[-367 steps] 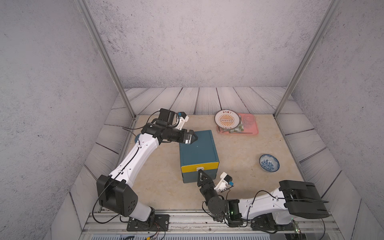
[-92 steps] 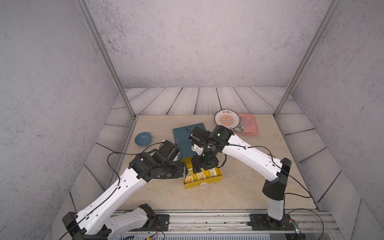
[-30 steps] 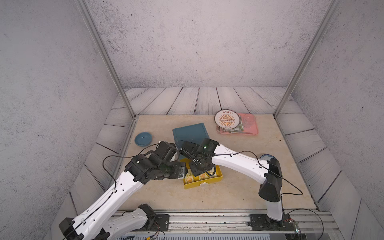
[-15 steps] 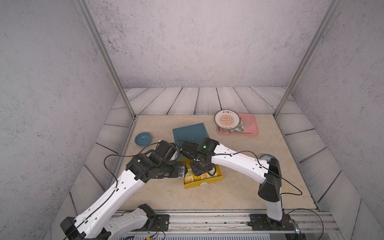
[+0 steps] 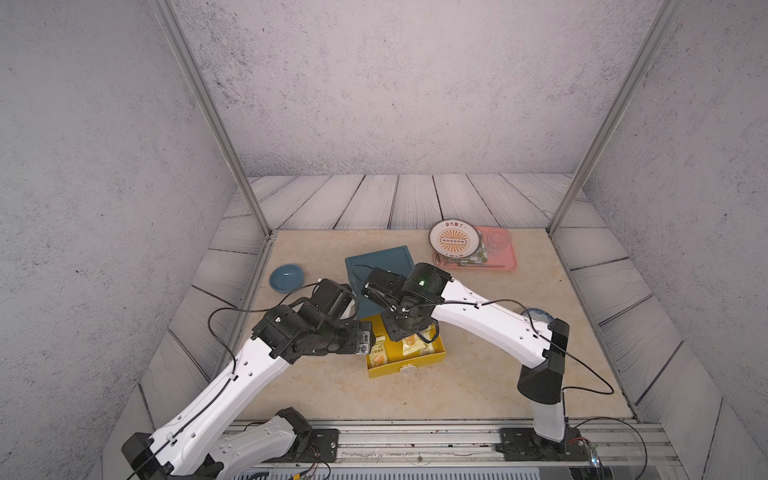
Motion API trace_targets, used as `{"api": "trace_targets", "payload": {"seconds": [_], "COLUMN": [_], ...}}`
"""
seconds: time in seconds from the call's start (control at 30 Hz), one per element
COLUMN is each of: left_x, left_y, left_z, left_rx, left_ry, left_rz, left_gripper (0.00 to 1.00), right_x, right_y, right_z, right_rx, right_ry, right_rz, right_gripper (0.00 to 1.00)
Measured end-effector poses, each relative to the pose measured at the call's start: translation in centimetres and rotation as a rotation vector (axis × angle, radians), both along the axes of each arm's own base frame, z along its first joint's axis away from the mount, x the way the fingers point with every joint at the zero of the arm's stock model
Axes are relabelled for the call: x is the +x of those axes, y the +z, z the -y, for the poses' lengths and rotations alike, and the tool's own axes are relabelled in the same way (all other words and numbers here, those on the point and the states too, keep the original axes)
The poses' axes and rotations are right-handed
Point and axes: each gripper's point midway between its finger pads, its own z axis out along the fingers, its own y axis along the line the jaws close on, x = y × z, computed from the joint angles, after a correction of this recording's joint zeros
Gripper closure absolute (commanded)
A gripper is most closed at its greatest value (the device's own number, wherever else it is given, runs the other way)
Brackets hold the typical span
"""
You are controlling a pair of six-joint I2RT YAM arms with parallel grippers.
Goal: Take the cookies out of the drawer
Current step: Pick up the cookie from the drawer, then place the cookie at the center of the board.
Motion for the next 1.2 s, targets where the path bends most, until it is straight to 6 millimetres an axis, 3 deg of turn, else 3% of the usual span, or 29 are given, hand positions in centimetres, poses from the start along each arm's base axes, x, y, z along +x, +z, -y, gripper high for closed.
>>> {"api": "trace_targets", "payload": {"seconds": [0.13, 0.27, 0.37, 0.47, 0.63, 0.8, 0.97, 1.1, 1.2], "left_x": [0.5, 0.9, 1.2, 1.5, 1.8, 1.3, 0.5, -0.2, -0.7], "left_y": [1.4, 3.9, 6.1, 8.2, 11.1, 12.8, 11.3, 9.8, 9.2], "left_z": [0.1, -0.1, -0.2, -0.2, 0.0, 1.6, 3.9, 5.2, 5.9], "left_rx": [-0.015, -0.035, -0.053, -0.062, -0.077, -0.071, -0.019, 0.026, 0.044], "left_ry": [0.007, 0.018, 0.024, 0.031, 0.03, -0.017, -0.054, -0.064, -0.064], "left_rz": [0.03, 0.079, 0.121, 0.151, 0.186, 0.199, 0.131, 0.08, 0.056], "left_gripper": [0.09, 0.06, 0.05, 0.05, 0.04, 0.04, 0.03, 0.03, 0.03], "right_x": [0.6, 1.5, 3.0, 5.0, 8.7, 12.1, 16.0, 18.7, 19.6], "right_y": [2.5, 6.1, 8.1, 8.2, 4.2, -0.8, -5.4, -10.3, -13.6], "right_z": [0.1, 1.4, 4.2, 8.6, 16.8, 22.2, 24.6, 25.5, 26.0], "right_rx": [0.046, 0.114, 0.131, 0.099, -0.014, -0.092, -0.1, -0.126, -0.138], "right_ry": [-0.009, -0.039, -0.092, -0.172, -0.335, -0.44, -0.484, -0.479, -0.473], "right_rz": [0.057, 0.115, 0.156, 0.173, 0.131, 0.069, 0.002, -0.069, -0.119], "right_gripper": [0.61, 0.6, 0.6, 0.59, 0.59, 0.6, 0.61, 0.61, 0.49]}}
